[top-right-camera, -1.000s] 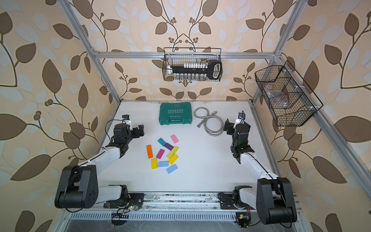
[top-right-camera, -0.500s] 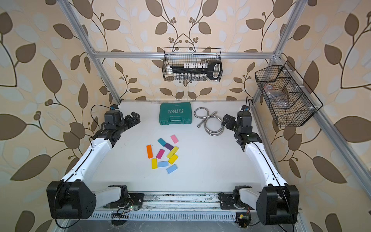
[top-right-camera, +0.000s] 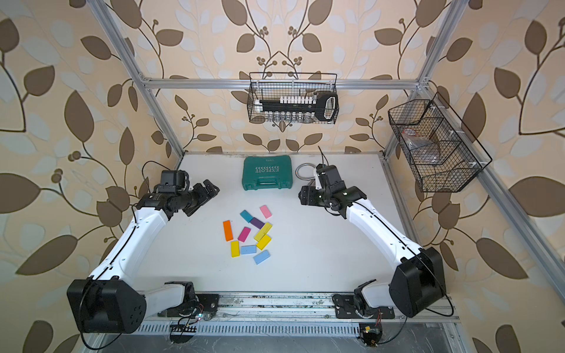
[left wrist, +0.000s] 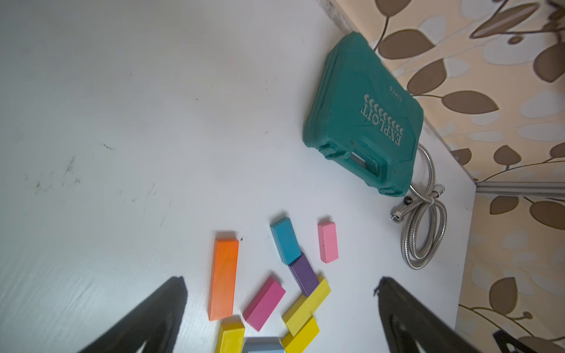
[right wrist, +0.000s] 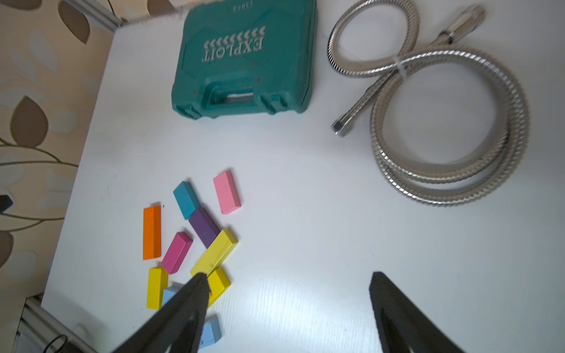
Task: Assemble the letter c with building blocks
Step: Pick up the building block from the center of the board.
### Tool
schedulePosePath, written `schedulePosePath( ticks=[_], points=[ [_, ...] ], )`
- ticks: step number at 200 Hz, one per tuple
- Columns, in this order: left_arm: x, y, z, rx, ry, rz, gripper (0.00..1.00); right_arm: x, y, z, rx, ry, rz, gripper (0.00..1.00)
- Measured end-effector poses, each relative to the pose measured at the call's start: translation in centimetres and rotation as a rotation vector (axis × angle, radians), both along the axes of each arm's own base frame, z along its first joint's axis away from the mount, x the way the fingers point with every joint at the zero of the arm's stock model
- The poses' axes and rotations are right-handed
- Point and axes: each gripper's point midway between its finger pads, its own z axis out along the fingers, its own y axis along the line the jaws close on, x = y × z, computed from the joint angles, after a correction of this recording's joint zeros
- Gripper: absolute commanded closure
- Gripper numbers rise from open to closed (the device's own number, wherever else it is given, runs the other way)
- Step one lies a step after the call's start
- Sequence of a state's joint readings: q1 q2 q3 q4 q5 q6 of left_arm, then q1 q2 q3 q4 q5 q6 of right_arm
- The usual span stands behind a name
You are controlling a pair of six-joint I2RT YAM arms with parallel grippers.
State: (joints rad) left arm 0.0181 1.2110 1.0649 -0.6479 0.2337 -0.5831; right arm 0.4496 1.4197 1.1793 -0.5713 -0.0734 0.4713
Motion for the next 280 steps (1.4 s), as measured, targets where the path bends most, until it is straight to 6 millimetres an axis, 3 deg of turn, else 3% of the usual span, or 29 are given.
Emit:
schedulePosePath(
  ticks=[60,139,180,226,280],
  points=[
    [-1.0,-0.5,-1.2,-0.027,0.071,-0.019,0.01,-0.3,7.0,-4.5,-0.090,0.136,0.162,0.26],
    [-1.0,-0.9,-2.1,-0.047,0.109,-0.033,0.01,3.1,14.1,-10.6,-0.236,0.207,0.340,0.28],
    [-0.9,-1.1,-2.7,-0.056,0.128,-0.038,0.01,4.4,15.8,-12.6,-0.279,0.228,0.381,0.27],
    [-0.9,-1.2,-2.9,-0.063,0.136,-0.043,0.01,5.6,16.3,-13.7,-0.319,0.238,0.388,0.29],
    [-0.9,-1.3,-2.9,-0.067,0.138,-0.045,0.01,4.9,16.7,-15.2,-0.362,0.261,0.417,0.31]
  ],
)
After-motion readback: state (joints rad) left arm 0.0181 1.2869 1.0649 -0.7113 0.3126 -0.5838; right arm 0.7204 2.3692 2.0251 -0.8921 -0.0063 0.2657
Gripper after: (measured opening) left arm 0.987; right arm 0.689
